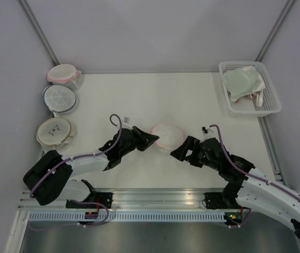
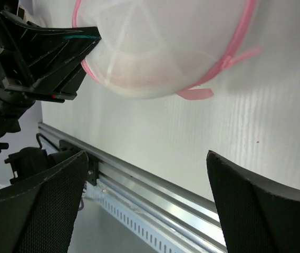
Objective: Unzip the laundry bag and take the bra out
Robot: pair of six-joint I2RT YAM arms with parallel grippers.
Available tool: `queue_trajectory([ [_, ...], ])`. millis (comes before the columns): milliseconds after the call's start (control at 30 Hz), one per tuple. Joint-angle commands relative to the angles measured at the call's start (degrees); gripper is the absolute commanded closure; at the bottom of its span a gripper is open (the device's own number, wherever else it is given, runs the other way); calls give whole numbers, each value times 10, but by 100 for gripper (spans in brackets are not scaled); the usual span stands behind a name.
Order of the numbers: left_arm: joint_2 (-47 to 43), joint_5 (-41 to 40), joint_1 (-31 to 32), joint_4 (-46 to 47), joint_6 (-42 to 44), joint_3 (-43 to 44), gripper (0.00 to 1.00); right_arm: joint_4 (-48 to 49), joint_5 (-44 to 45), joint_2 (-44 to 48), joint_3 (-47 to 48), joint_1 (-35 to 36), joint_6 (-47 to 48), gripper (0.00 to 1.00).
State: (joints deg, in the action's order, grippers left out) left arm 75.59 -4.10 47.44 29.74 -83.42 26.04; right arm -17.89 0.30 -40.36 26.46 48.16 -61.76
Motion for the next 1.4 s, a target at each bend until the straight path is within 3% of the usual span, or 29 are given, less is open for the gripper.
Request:
queue_trajectory([
  [0,32,177,-66,60,75,15,98,-128,93,5,58,2,41,3],
  [133,58,249,-127,101,43,-20,98,-125,123,17,40,1,58,9],
  [233,59,252,-131,131,11,-49,98,-61,99,29,2,2,83,30],
  [267,61,263,-131,141,6,-53,98,-47,96,29,-6,2,87,41],
  [300,73,274,-132,153,-4,-54,98,-32,97,24,-14,2,90,43],
  [433,118,330,-149,200,-29,-40,98,9,94,-16,-14,2,131,45],
  [567,174,419,-164,191,-13,11,98,25,100,-81,13,3,186,47],
  [733,219,472,-189,184,11,50,98,52,70,-133,29,3,219,48],
  [933,214,489,-203,47,109,108,98,50,81,-133,32,2,252,51],
  [1100,217,498,-203,2,136,136,98,54,89,-137,37,4,274,54],
  [1200,220,501,-203,1,138,137,98,62,92,-147,38,3,281,63],
  [1367,223,506,-203,-3,142,135,98,71,95,-155,40,3,281,97],
])
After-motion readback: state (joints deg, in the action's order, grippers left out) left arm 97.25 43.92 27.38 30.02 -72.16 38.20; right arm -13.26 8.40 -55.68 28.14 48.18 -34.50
